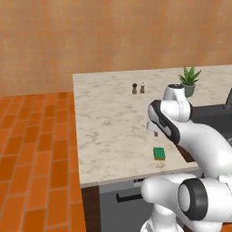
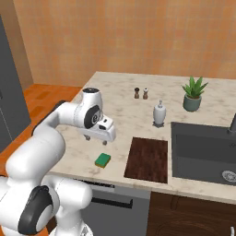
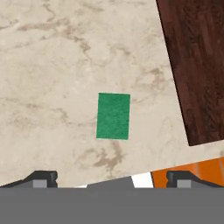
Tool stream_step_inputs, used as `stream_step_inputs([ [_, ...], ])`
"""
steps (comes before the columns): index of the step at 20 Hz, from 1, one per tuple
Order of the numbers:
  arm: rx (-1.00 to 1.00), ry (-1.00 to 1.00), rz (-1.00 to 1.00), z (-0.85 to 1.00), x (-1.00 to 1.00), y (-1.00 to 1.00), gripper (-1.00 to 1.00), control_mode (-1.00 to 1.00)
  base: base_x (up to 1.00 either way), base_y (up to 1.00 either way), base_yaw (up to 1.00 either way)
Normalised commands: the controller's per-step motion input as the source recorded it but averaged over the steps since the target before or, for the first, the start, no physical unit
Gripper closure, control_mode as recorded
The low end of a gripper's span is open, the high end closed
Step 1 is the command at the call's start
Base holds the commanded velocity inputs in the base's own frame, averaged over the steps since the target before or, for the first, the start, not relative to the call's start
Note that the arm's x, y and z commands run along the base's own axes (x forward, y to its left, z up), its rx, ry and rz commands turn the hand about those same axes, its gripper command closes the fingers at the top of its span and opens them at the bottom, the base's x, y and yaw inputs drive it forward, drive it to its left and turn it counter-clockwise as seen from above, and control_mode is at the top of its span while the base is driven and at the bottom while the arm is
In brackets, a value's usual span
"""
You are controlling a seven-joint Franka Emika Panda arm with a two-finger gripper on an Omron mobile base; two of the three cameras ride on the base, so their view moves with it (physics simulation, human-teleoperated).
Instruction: Pick up the sponge from the counter and clean the cutting board by briefly scrubbing or pressing down on the cutting board. Once finished, release the sponge.
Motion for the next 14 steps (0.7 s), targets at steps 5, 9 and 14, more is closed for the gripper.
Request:
stream_step_inputs([
  [5,0.00,0.10,0.00,-0.27,0.08,0.00,-1.00,-1.00,0.00,0.00,0.00],
  [9,0.01,0.09,0.00,-0.25,0.21,0.00,-1.00,-1.00,0.00,0.00,0.00],
  [14,0.02,0.03,0.00,-0.36,0.19,0.00,-1.00,-1.00,0.00,0.00,0.00],
])
